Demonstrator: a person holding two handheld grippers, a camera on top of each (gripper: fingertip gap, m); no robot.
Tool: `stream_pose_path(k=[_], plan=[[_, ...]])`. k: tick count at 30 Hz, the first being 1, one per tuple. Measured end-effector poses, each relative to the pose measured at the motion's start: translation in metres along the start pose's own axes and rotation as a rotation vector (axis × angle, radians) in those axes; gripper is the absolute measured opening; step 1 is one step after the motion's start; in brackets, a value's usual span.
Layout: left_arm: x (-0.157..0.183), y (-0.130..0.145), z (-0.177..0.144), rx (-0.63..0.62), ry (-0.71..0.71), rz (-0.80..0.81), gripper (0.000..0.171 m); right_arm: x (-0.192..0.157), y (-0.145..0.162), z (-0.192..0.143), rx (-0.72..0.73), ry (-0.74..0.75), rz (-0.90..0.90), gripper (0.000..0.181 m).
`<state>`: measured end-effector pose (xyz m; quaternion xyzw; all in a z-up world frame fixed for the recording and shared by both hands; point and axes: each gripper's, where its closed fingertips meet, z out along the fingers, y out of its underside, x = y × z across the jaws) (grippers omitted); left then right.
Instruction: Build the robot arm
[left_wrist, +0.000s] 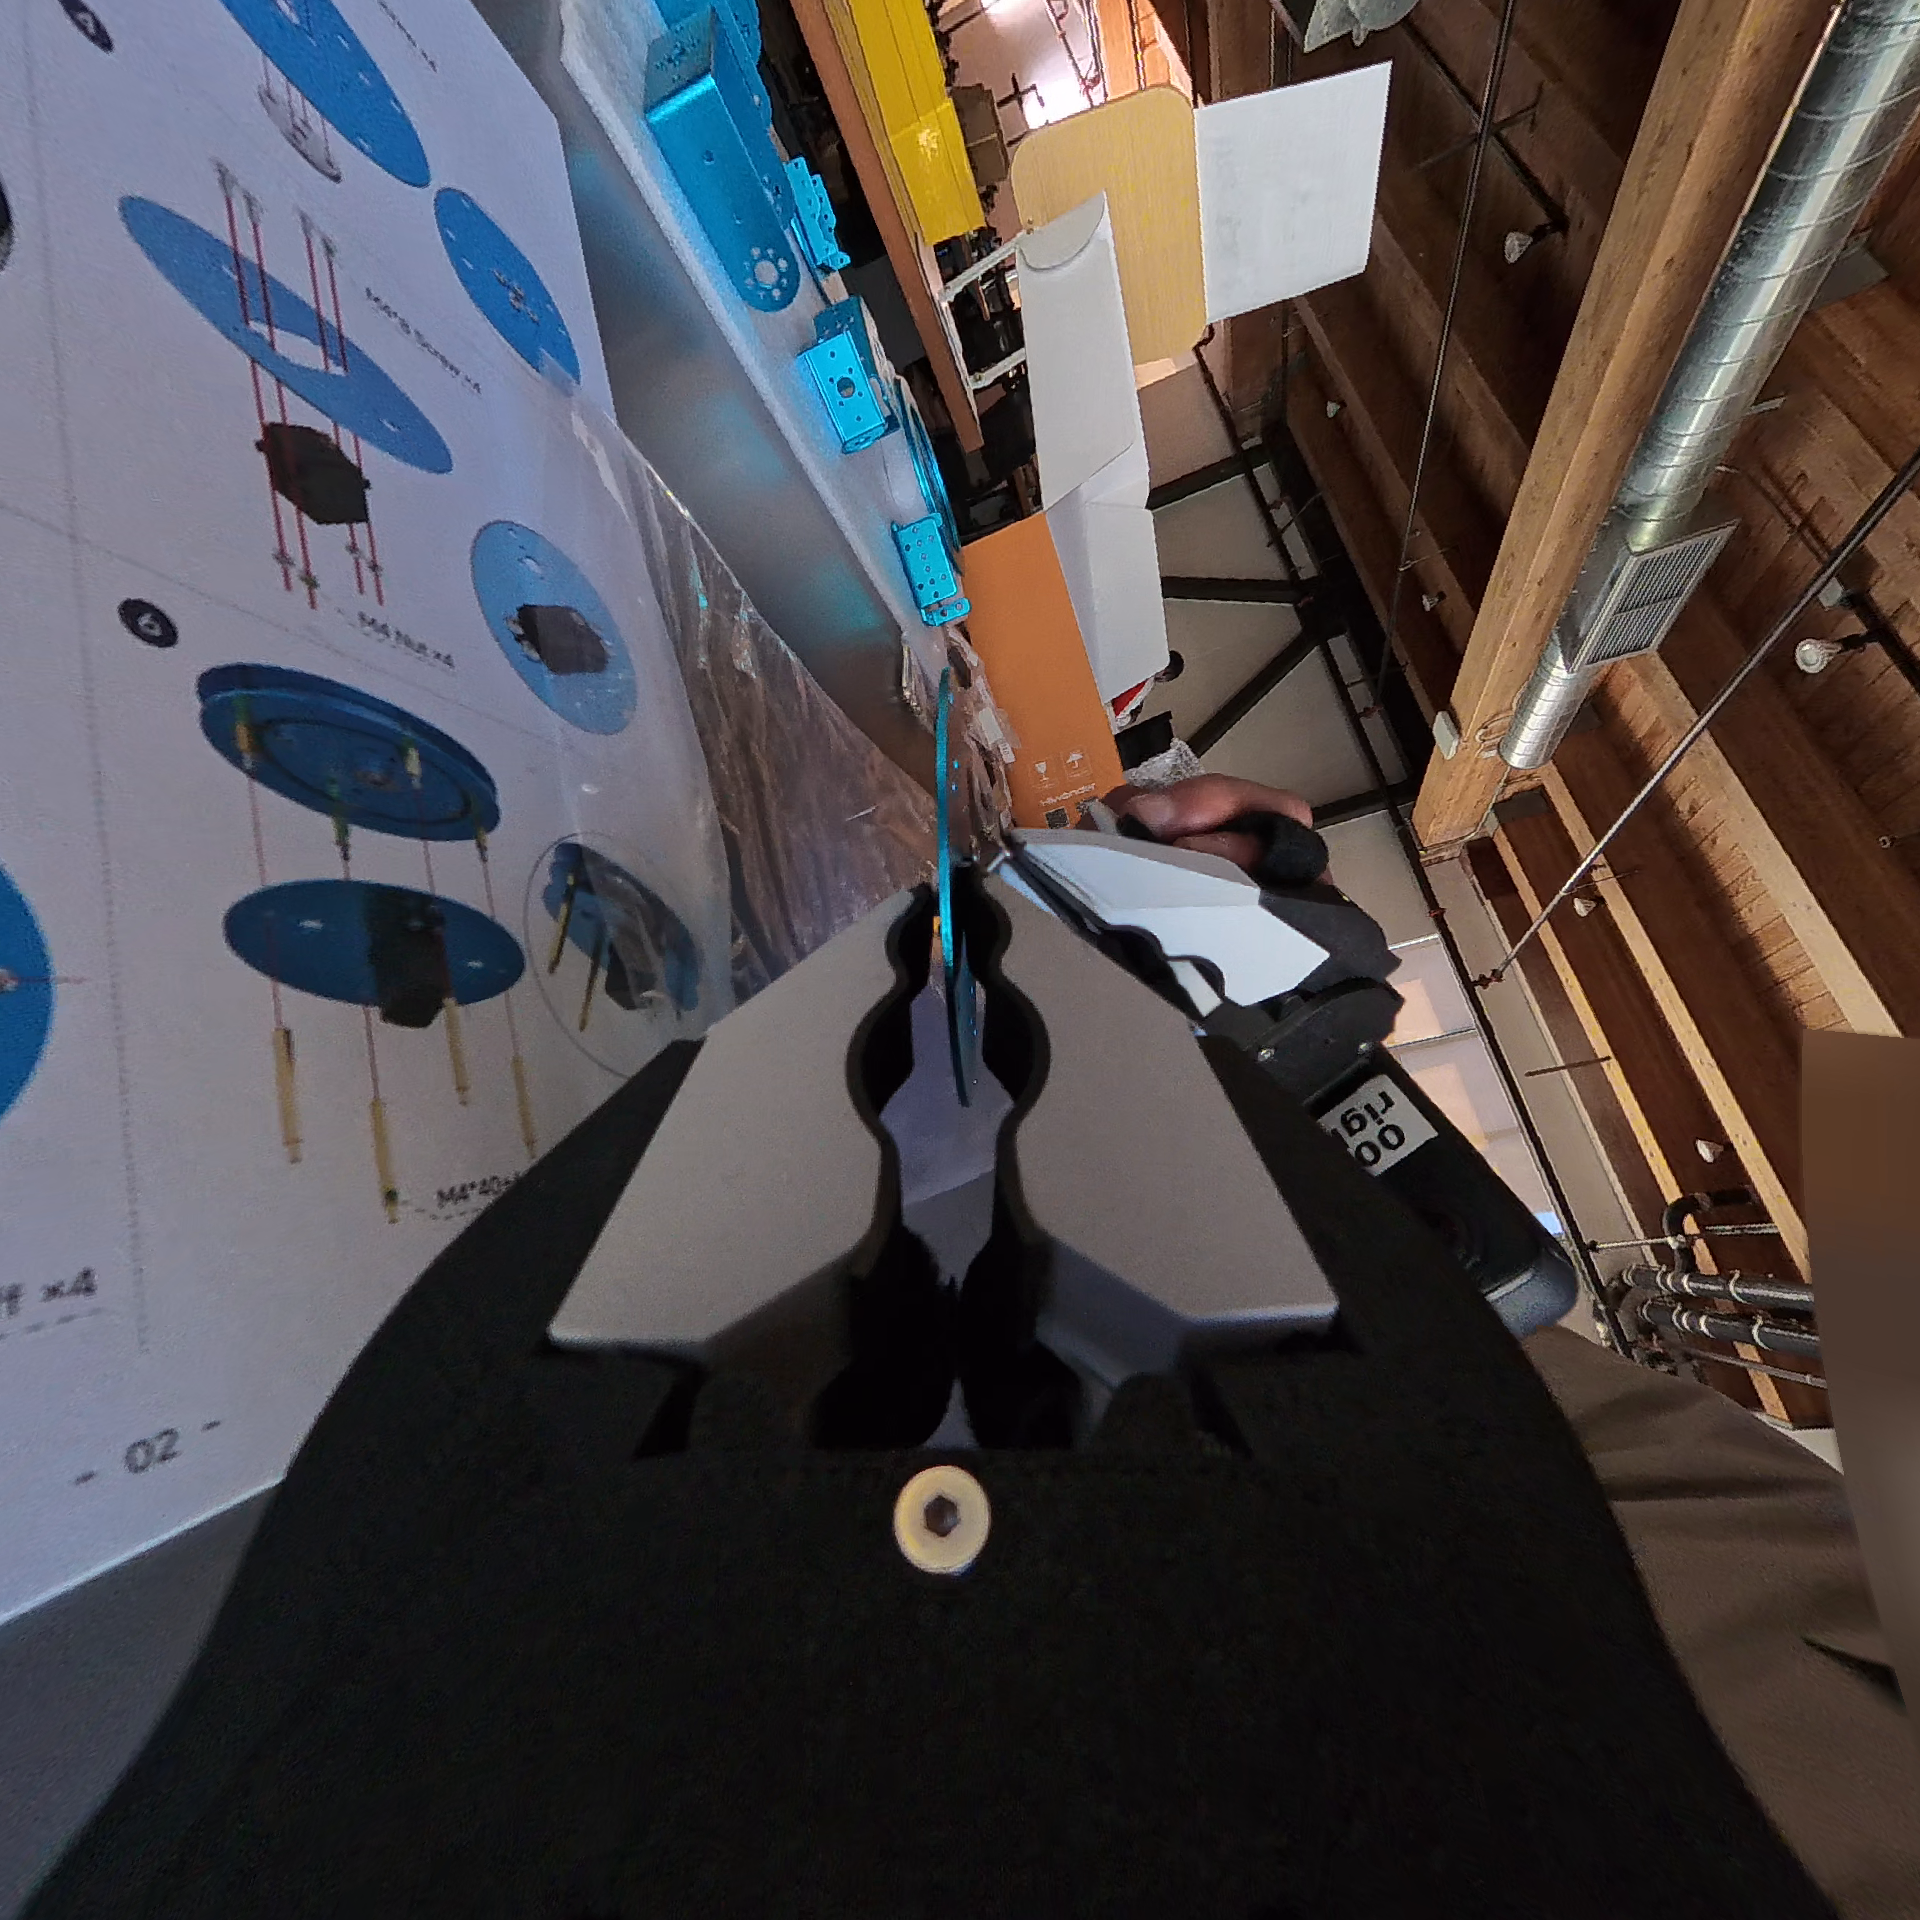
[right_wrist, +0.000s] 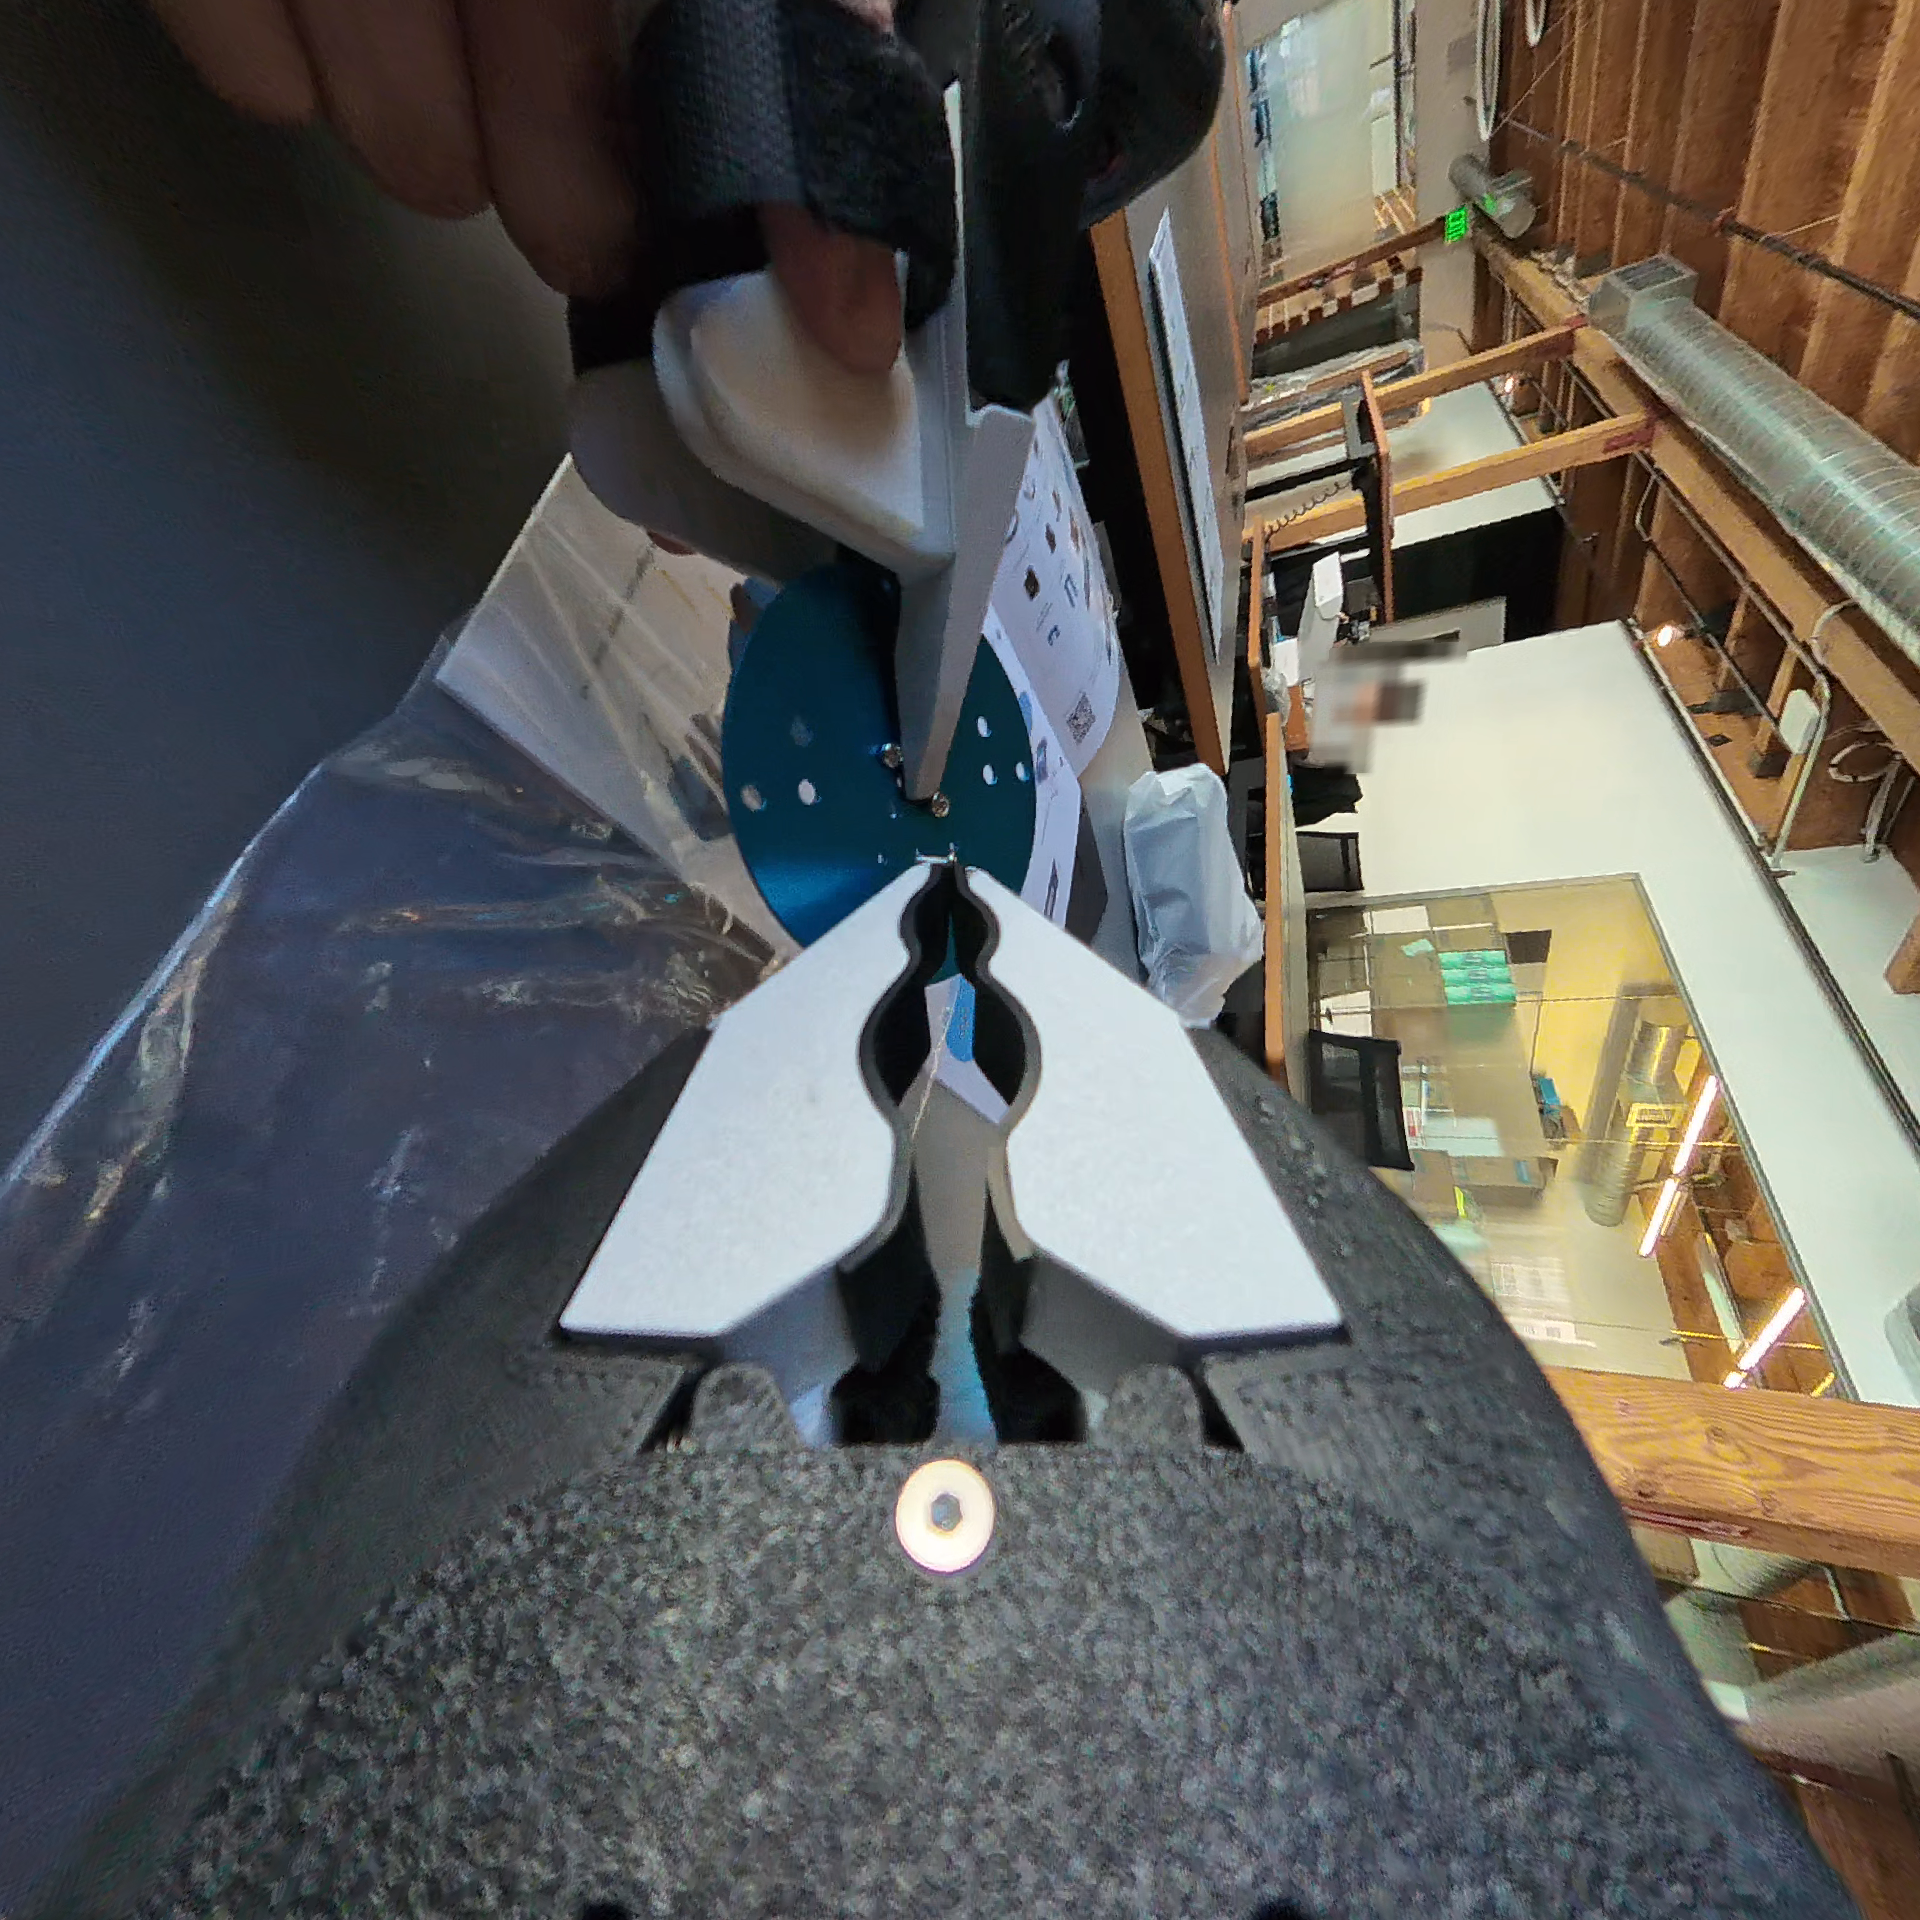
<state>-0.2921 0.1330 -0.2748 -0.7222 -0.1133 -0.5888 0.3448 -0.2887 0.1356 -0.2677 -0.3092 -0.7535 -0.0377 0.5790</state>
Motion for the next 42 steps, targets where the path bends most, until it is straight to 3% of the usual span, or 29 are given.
stream_pose_path(k=[14, 28, 34, 37, 39, 42], plan=[[-0.003, 0.001, 0.002, -0.003, -0.03, 0.009, 0.006, -0.008, -0.004, 0.007, -0.074, -0.007, -0.11, 0.0], [-0.007, 0.002, 0.003, -0.014, -0.04, -0.028, 0.006, -0.016, 0.0, 0.006, -0.179, -0.113, -0.004, 0.0], [-0.01, -0.003, 0.002, 0.006, -0.062, -0.01, 0.005, 0.008, 0.016, -0.01, -0.154, -0.125, 0.261, 0.0], [-0.009, -0.007, 0.001, 0.006, -0.085, 0.088, 0.005, 0.002, 0.027, -0.033, -0.159, -0.362, 0.604, 0.003], [-0.009, -0.014, 0.003, -0.008, -0.116, 0.184, 0.005, -0.008, 0.012, -0.05, -0.093, -0.52, 0.806, 0.01], [0.0, -0.027, 0.015, -0.11, -0.101, 0.293, 0.005, -0.043, -0.018, -0.07, -0.027, -0.693, 0.848, 0.014]])
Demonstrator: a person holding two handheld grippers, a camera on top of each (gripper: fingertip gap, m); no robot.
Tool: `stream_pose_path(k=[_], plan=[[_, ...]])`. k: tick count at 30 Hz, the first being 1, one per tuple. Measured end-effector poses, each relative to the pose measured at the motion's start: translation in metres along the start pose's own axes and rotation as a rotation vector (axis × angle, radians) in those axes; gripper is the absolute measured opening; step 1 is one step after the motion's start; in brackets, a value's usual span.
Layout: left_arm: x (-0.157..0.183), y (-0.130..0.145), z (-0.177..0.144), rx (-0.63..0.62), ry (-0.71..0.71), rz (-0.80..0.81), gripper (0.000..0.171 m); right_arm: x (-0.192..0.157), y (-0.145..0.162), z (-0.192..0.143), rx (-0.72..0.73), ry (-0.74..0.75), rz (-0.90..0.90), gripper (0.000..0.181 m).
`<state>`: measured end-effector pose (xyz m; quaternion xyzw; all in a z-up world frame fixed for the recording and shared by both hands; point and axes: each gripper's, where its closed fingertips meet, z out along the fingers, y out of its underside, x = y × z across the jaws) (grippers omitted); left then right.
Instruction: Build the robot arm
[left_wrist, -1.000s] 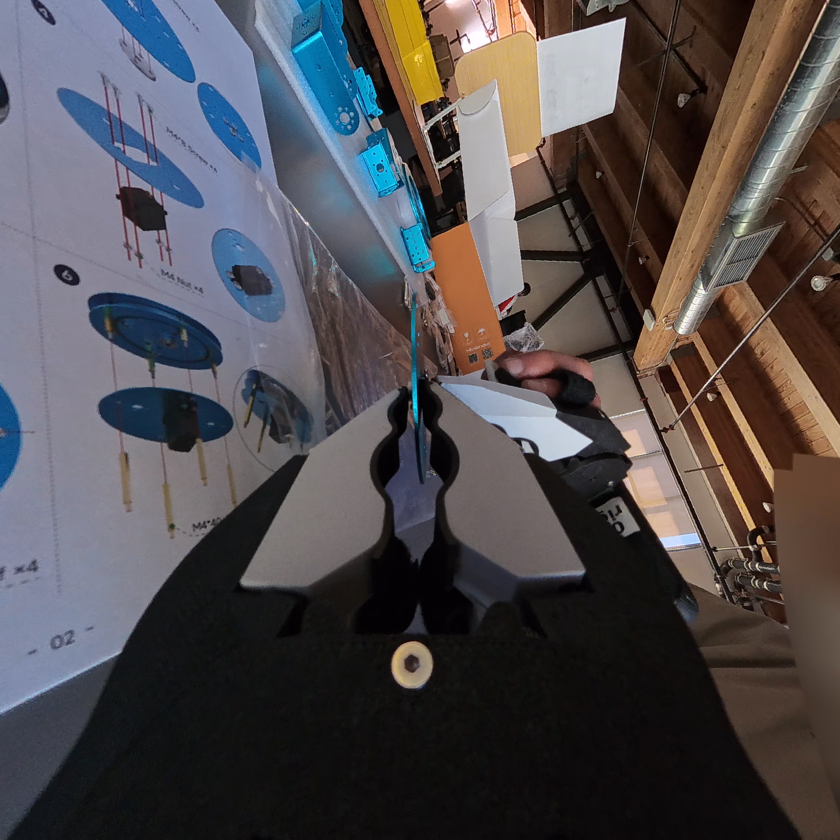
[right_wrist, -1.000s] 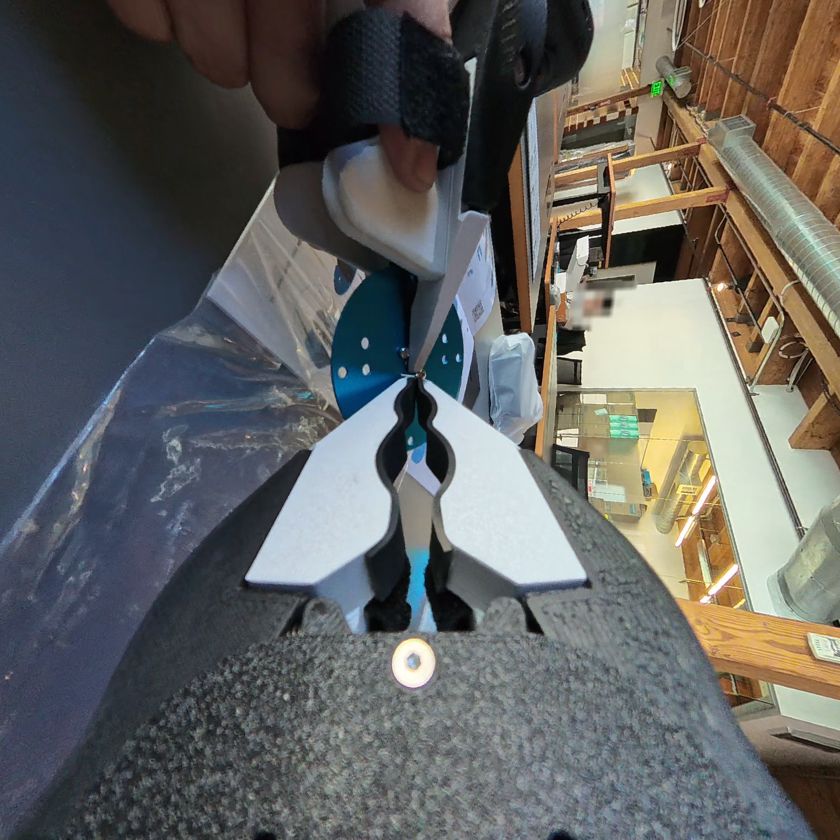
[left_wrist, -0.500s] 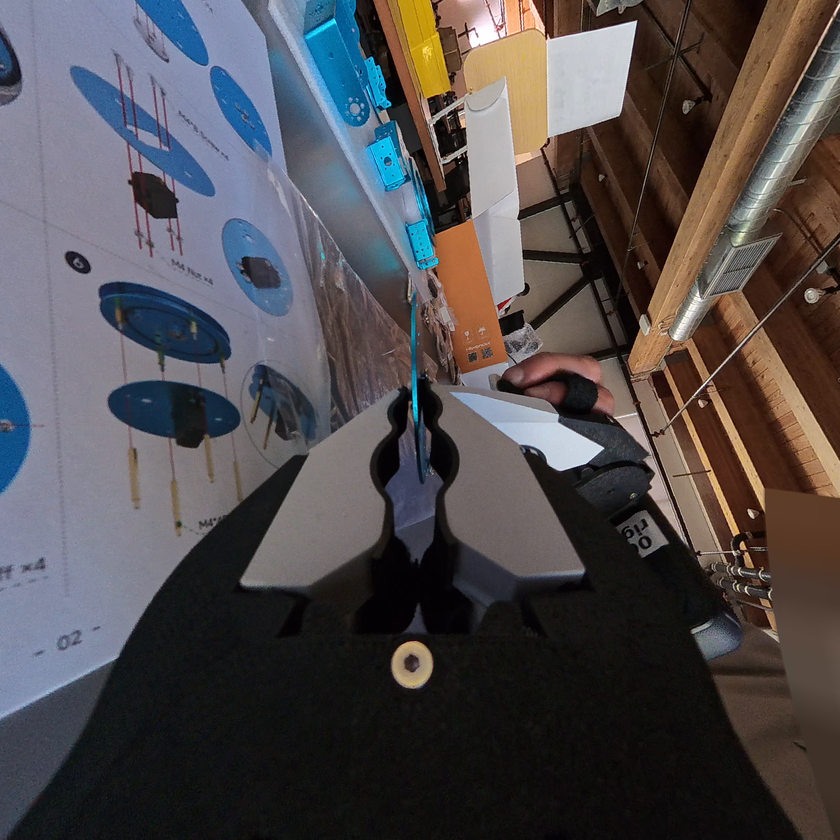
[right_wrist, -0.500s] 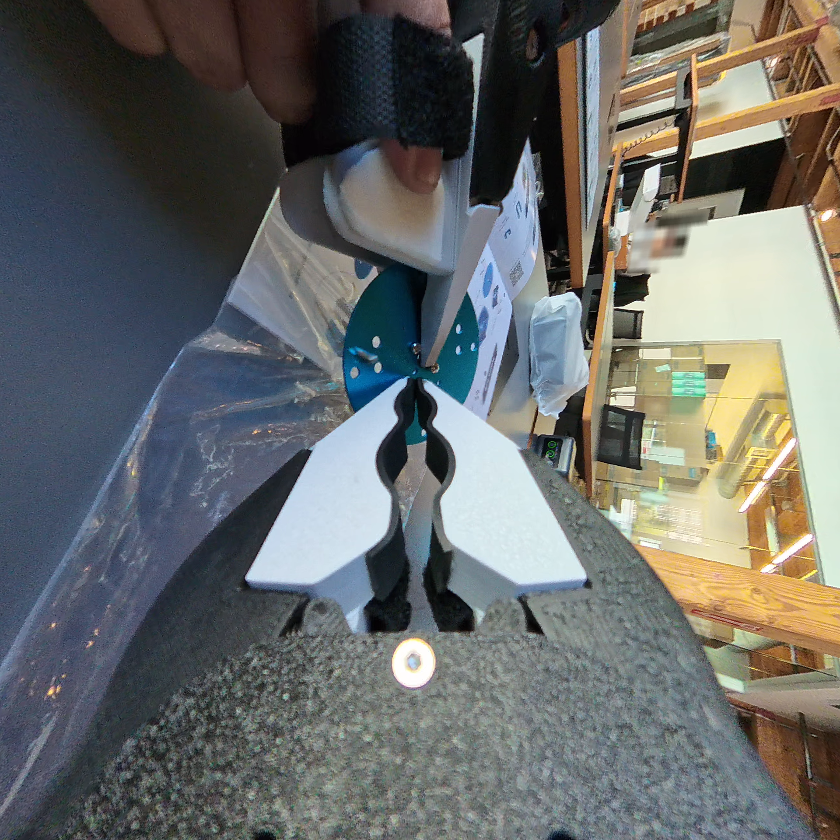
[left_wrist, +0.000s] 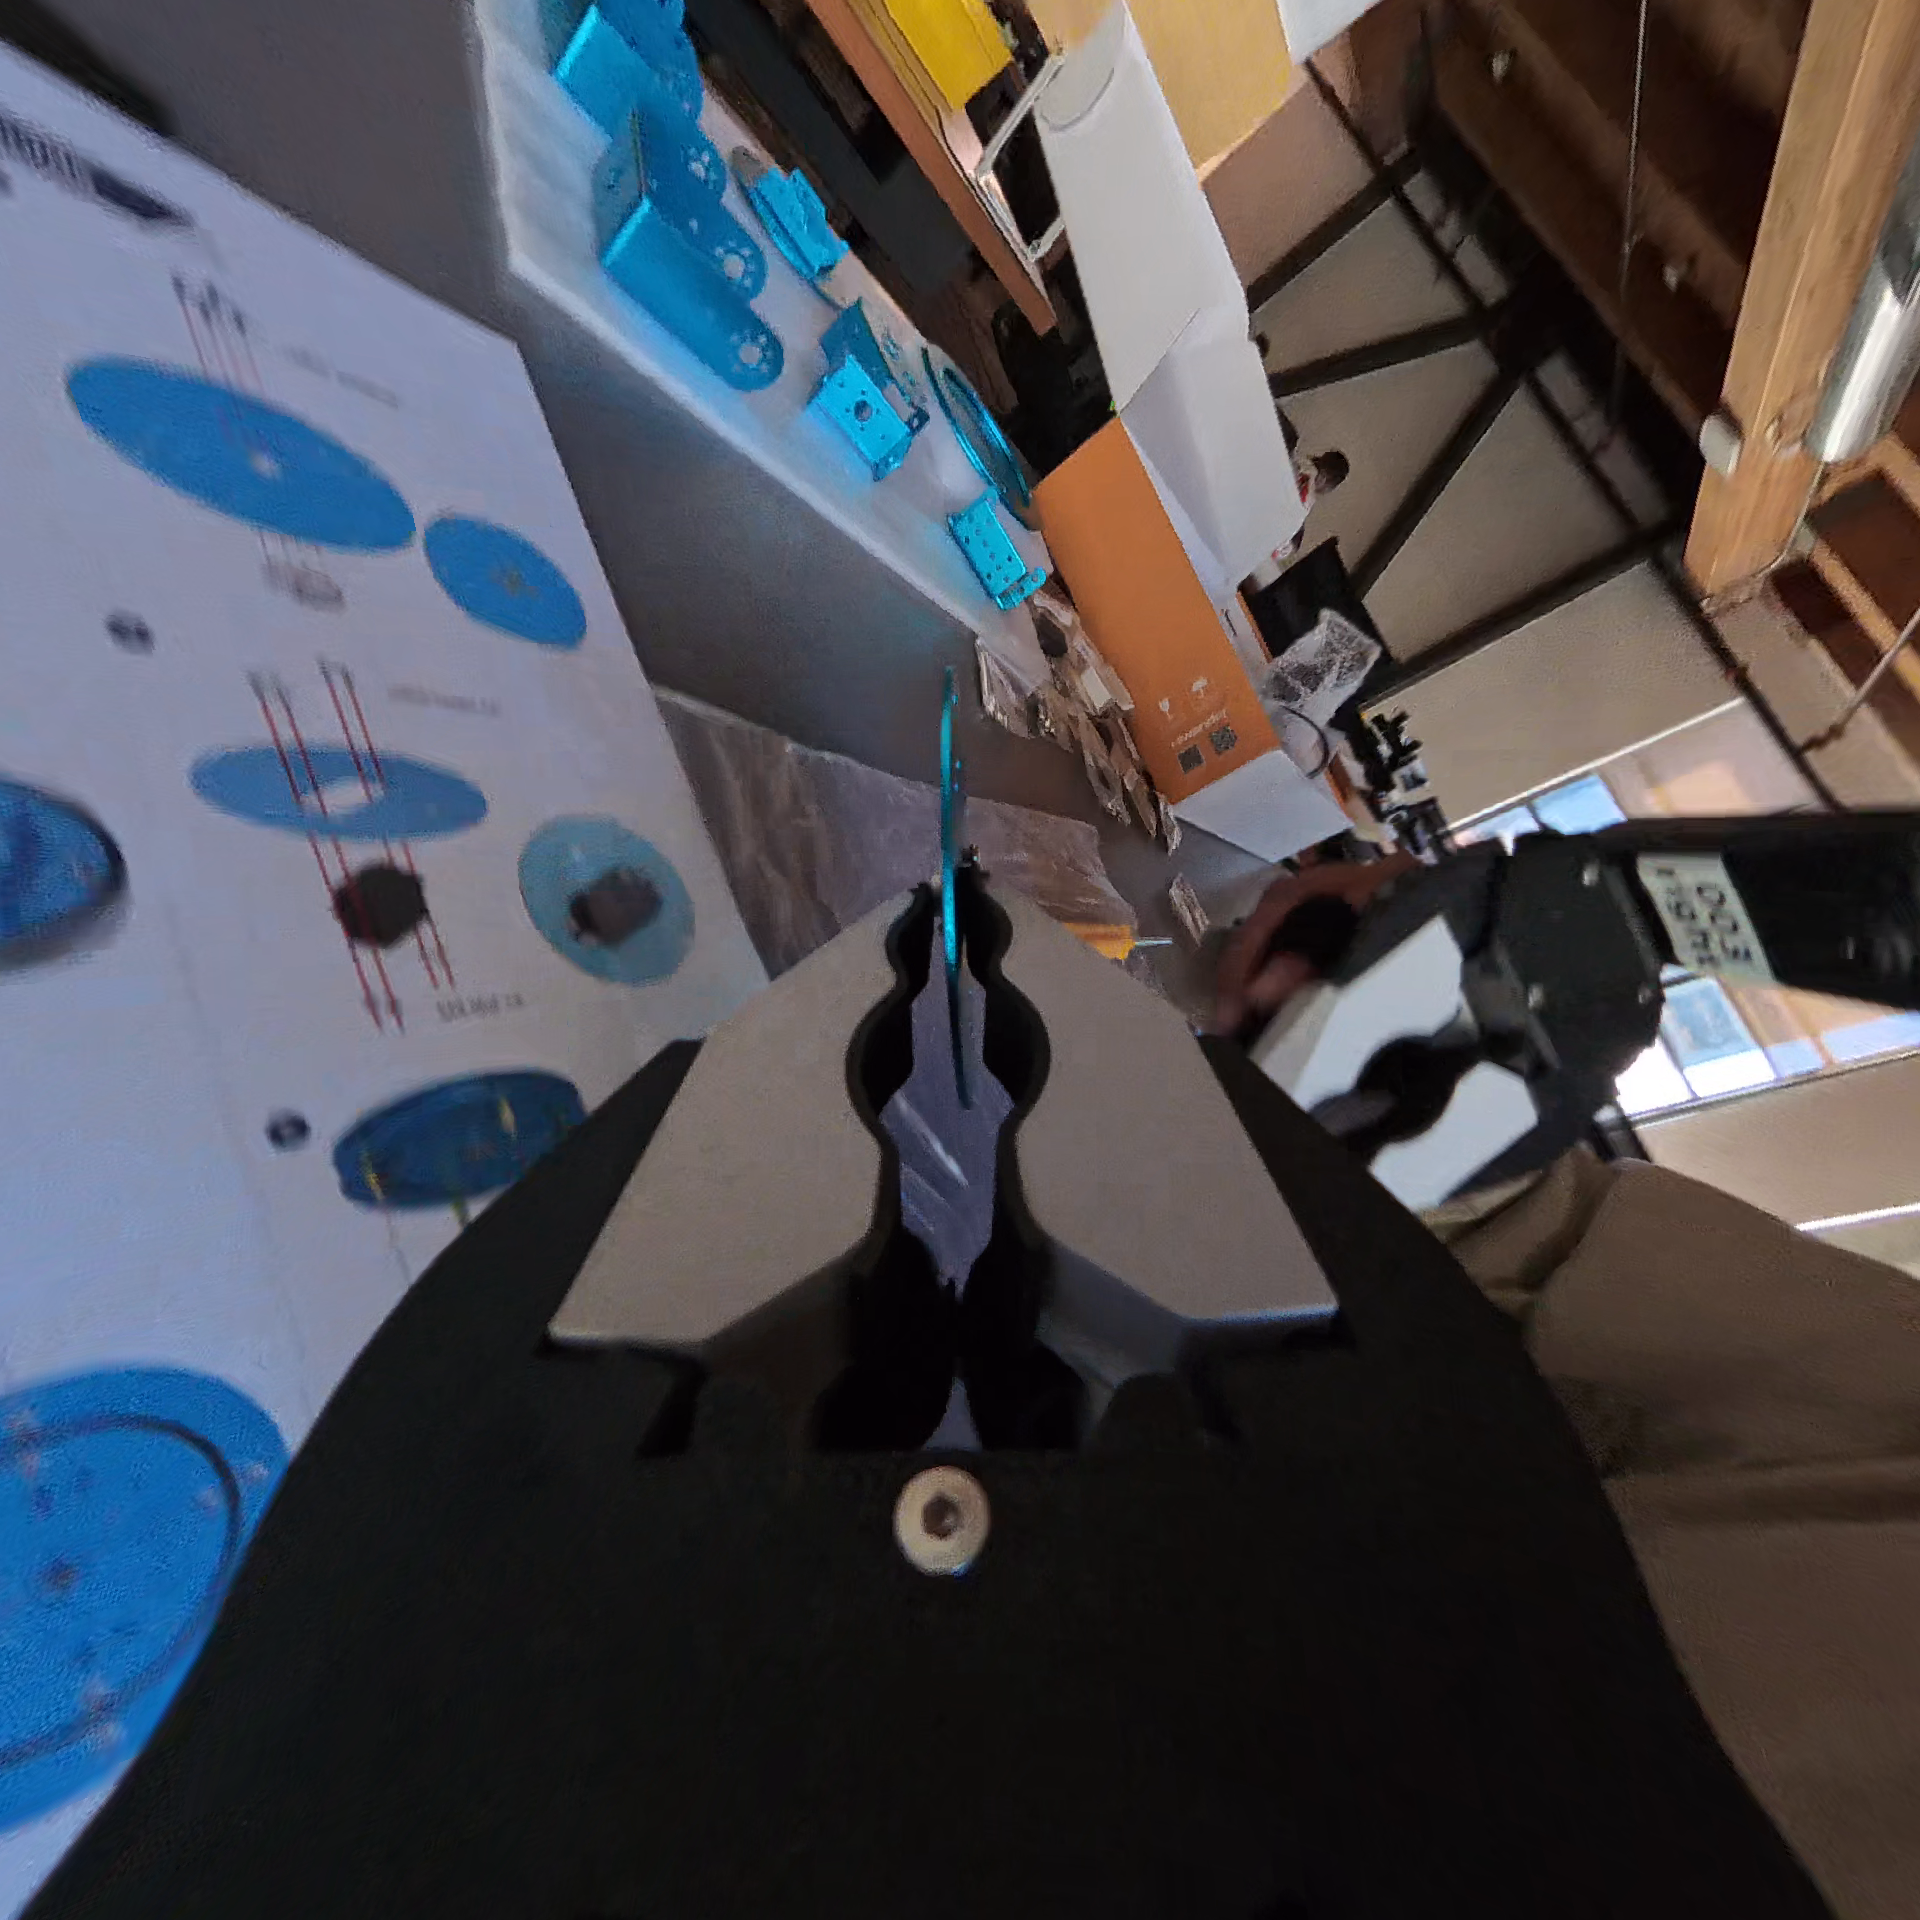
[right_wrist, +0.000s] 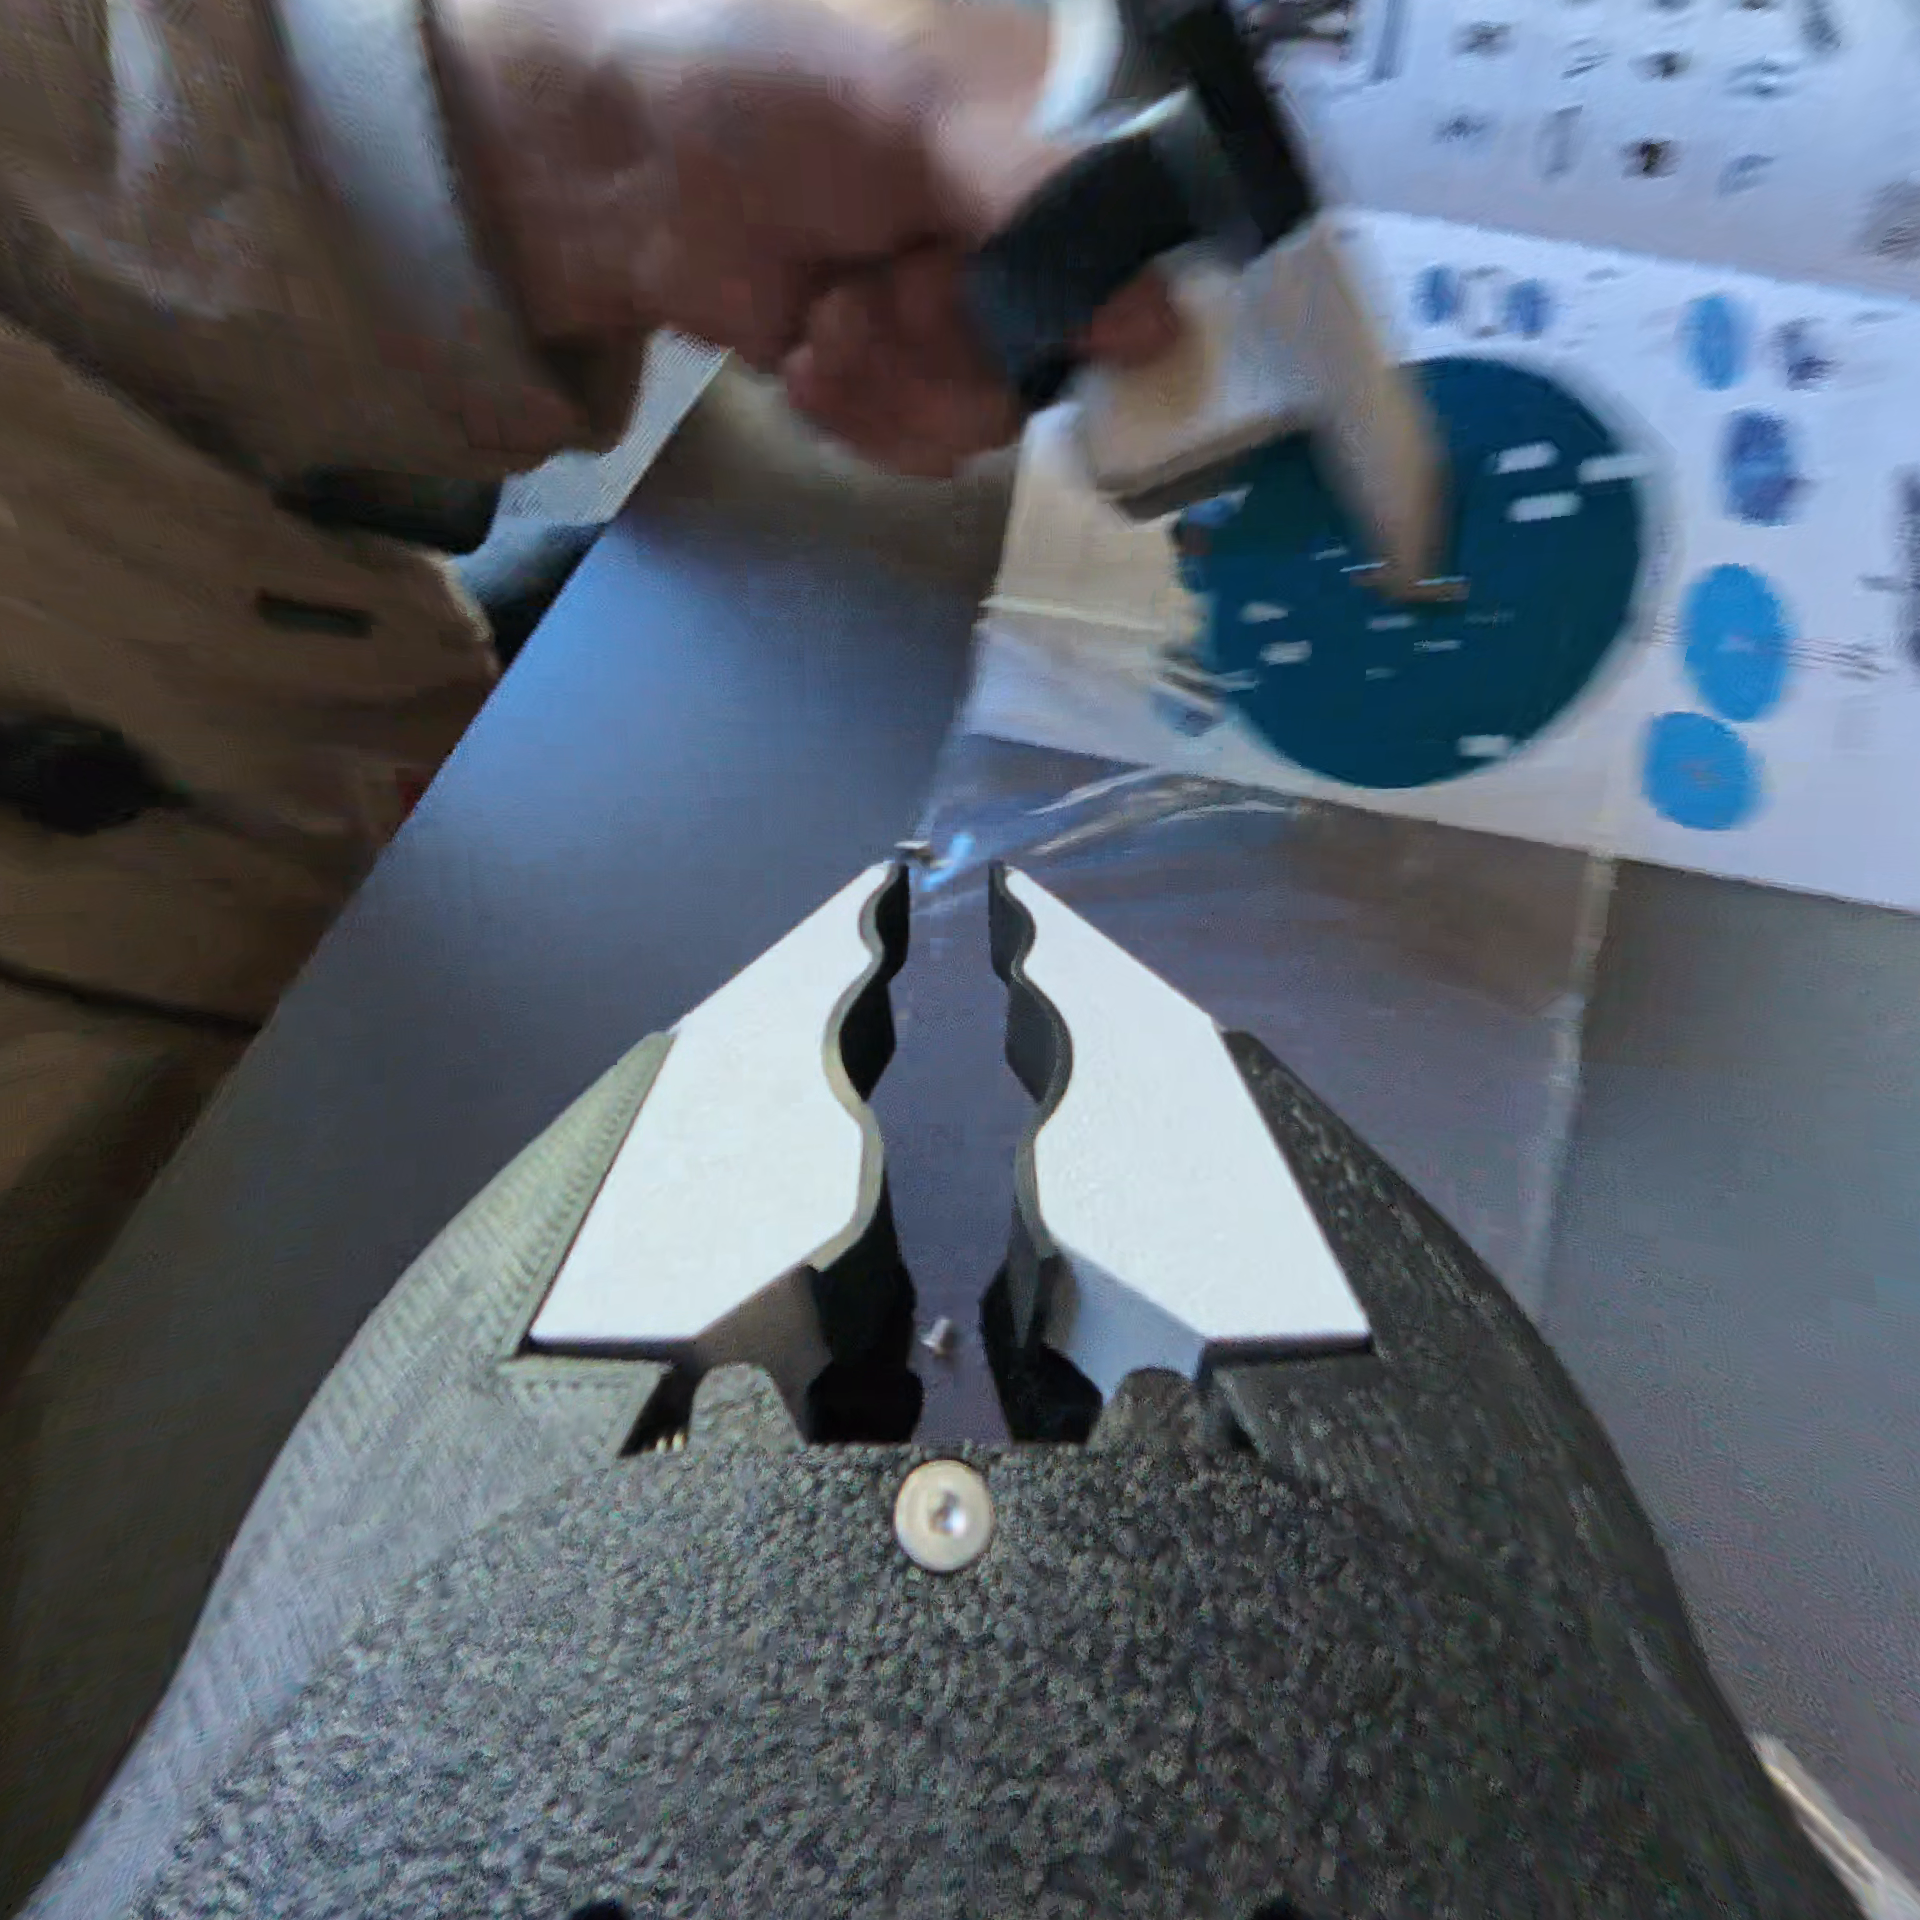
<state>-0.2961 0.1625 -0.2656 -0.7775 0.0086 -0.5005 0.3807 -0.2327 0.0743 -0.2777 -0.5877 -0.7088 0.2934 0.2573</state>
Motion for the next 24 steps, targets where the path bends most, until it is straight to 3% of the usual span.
stream_pose_path(k=[2, 5, 7, 9, 12, 15, 20, 24], plan=[[-0.003, -0.021, 0.006, -0.019, -0.01, 0.095, 0.005, -0.013, 0.01, 0.012, -0.026, -0.002, -0.086, 0.012], [-0.001, -0.041, 0.021, -0.1, 0.041, 0.191, 0.005, 0.001, 0.029, 0.008, -0.097, 0.08, -0.175, 0.005], [0.007, -0.047, 0.035, -0.162, 0.086, 0.226, 0.005, 0.011, 0.049, -0.009, -0.114, 0.069, -0.071, 0.004], [0.012, -0.049, 0.056, -0.233, 0.113, 0.251, 0.005, 0.004, 0.078, -0.022, -0.173, -0.004, 0.102, 0.017], [0.029, -0.039, 0.089, -0.372, 0.233, 0.237, 0.005, -0.015, 0.1, -0.031, -0.144, -0.027, 0.173, 0.019], [0.043, -0.027, 0.118, -0.462, 0.343, 0.227, 0.006, 0.0, 0.106, -0.045, -0.081, 0.131, 0.156, 0.017], [0.051, -0.013, 0.13, -0.41, 0.462, 0.218, 0.006, 0.0, 0.106, -0.051, 0.01, 0.271, 0.282, 0.021], [0.041, 0.008, 0.125, -0.436, 0.428, 0.259, 0.006, 0.001, 0.103, -0.053, 0.04, 0.403, 0.243, 0.013]])
